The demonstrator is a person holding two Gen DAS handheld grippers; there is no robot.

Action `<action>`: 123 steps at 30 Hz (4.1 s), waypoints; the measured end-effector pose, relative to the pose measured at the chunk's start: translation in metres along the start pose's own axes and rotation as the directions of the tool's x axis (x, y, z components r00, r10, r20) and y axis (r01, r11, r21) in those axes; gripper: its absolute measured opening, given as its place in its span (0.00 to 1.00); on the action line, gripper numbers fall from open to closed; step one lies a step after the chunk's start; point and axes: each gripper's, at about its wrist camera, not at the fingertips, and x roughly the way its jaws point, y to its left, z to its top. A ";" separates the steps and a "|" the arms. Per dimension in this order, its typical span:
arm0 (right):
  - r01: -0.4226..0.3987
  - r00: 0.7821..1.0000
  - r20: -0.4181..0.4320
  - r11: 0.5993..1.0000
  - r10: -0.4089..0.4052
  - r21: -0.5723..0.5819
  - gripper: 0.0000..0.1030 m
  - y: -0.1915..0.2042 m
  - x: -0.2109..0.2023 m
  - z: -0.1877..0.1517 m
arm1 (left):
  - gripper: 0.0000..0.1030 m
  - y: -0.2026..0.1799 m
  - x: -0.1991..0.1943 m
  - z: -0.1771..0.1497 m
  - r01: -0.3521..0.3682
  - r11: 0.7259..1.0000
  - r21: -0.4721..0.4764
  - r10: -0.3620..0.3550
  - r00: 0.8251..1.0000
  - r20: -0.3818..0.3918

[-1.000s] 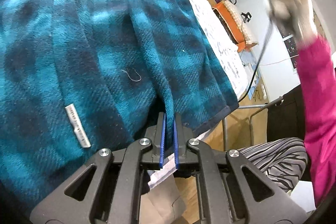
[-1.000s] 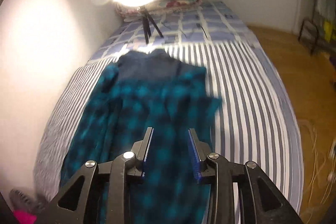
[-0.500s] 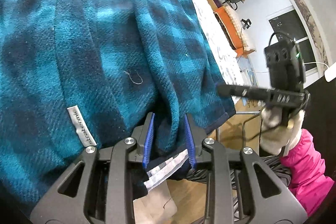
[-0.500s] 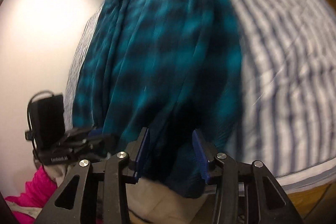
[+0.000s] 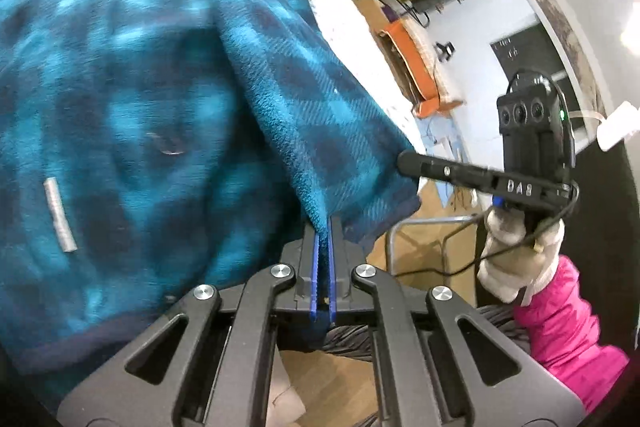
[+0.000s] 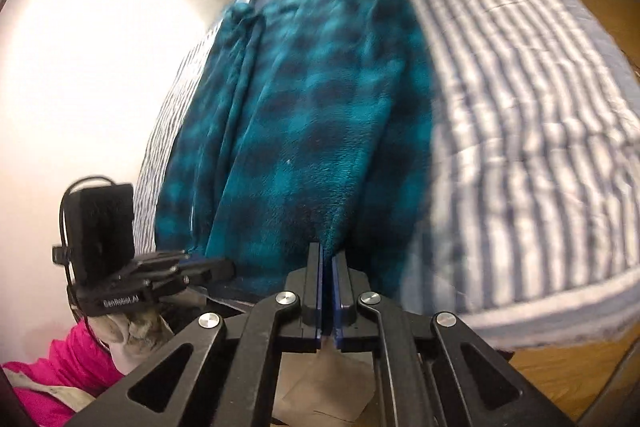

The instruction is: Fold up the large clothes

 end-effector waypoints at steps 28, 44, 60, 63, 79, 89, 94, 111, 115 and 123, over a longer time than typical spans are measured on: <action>0.136 0.968 0.198 0.987 -0.151 0.091 0.34 -0.041 -0.046 0.017 | 0.42 -0.098 0.031 -0.018 -0.231 0.905 0.358 0.224 0.973 0.063; 0.096 0.965 0.230 0.984 -0.130 0.153 0.34 -0.059 -0.050 0.027 | 0.16 -0.092 0.118 0.003 -0.369 0.851 0.374 0.387 0.922 0.030; -0.025 0.976 0.219 0.986 -0.013 0.168 0.65 -0.055 0.022 0.131 | 0.09 -0.076 0.016 0.002 -0.102 0.990 0.100 0.087 0.985 0.149; 0.003 0.983 0.178 0.985 -0.034 0.172 0.65 -0.058 0.048 0.155 | 0.09 -0.079 0.017 0.002 -0.097 0.990 0.104 0.081 0.985 0.154; 0.134 0.973 0.183 0.990 -0.138 0.031 0.03 0.013 0.072 0.200 | 0.09 -0.050 0.000 -0.003 -0.032 0.999 0.033 0.025 0.984 0.179; 0.339 0.930 0.231 0.912 -0.288 -0.230 0.02 0.123 0.084 0.206 | 0.09 -0.018 -0.036 -0.027 -0.025 0.997 -0.079 0.044 0.966 0.253; 0.381 0.922 0.222 0.847 -0.317 -0.371 0.02 0.181 0.120 0.205 | 0.09 0.003 -0.059 -0.040 -0.041 0.989 -0.142 0.081 0.954 0.289; 0.370 0.920 0.143 0.689 -0.365 -0.624 0.03 0.234 0.230 0.172 | 0.09 0.045 -0.067 -0.073 -0.120 0.967 -0.223 0.181 0.943 0.279; 0.249 0.967 0.113 0.776 -0.226 -0.579 0.27 0.231 0.196 0.177 | 0.09 0.037 -0.064 -0.071 -0.115 0.970 -0.216 0.174 0.945 0.276; 0.155 0.980 0.166 0.935 -0.106 -0.320 0.30 0.159 0.099 0.162 | 0.09 0.041 -0.074 -0.072 -0.093 0.968 -0.232 0.159 0.945 0.285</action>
